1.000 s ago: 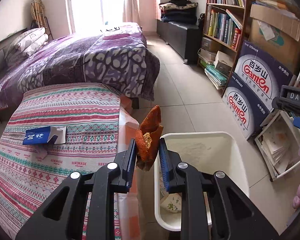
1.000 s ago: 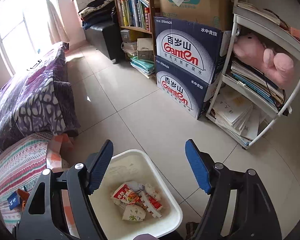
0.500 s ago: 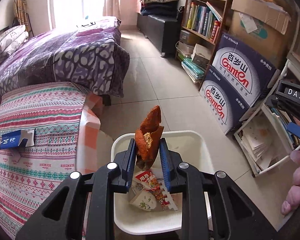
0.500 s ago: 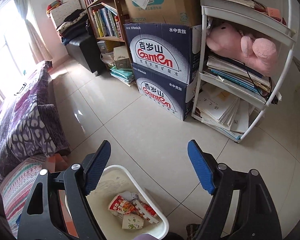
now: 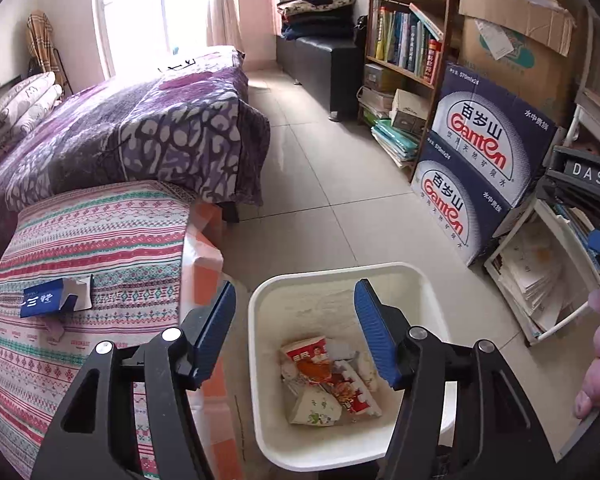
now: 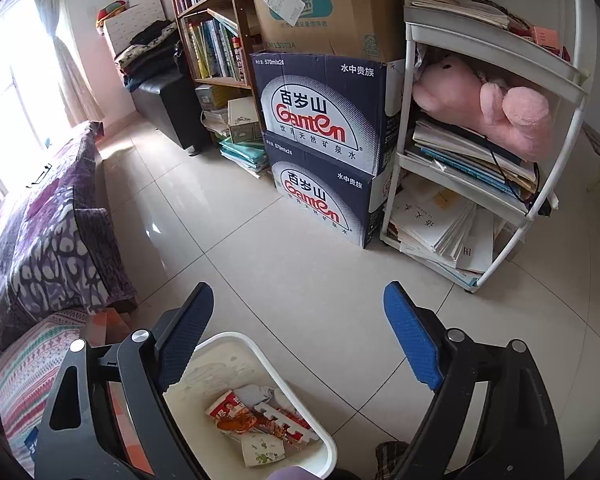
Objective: Collect trash
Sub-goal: 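Move the left tool to the blue-and-white carton and grasp it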
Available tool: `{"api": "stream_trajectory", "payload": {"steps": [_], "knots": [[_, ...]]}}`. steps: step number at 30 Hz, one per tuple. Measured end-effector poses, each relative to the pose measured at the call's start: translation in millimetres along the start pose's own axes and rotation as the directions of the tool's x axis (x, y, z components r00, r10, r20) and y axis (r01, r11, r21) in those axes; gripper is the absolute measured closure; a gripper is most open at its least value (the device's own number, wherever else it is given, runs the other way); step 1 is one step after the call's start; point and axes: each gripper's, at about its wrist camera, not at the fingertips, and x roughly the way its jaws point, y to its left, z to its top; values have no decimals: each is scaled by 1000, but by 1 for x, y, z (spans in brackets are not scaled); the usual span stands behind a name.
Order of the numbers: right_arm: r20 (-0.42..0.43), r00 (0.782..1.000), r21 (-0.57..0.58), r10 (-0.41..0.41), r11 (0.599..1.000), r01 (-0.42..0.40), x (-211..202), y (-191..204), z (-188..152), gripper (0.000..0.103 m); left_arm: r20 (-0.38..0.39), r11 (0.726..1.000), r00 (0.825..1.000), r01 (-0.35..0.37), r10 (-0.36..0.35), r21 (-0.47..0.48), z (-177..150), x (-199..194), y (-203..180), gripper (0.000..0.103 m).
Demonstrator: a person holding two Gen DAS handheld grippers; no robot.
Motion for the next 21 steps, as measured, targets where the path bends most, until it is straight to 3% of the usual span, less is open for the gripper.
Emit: {"api": "stream_trajectory", "payload": {"steps": [6, 12, 15, 17, 21], "knots": [[2, 1000, -79, 18, 997, -18, -7, 33, -12, 12, -19, 993, 993, -116, 115, -32, -12, 8, 44, 26], [-17, 999, -175, 48, 983, -50, -13, 72, -28, 12, -101, 958, 965, -255, 243, -130, -27, 27, 110, 17], [-21, 998, -218, 60, 974, -63, -16, 91, -36, 8, -180, 912, 938, -334, 296, -240, -32, 40, 155, 16], [-27, 997, -242, 71, 967, -76, -18, 103, -41, 8, -233, 866, 923, -371, 305, -335, -34, 49, 189, 16], [-52, 994, -262, 101, 959, -111, -21, 118, -45, 8, -311, 736, 912, -403, 269, -544, -38, 61, 256, 16]]}}
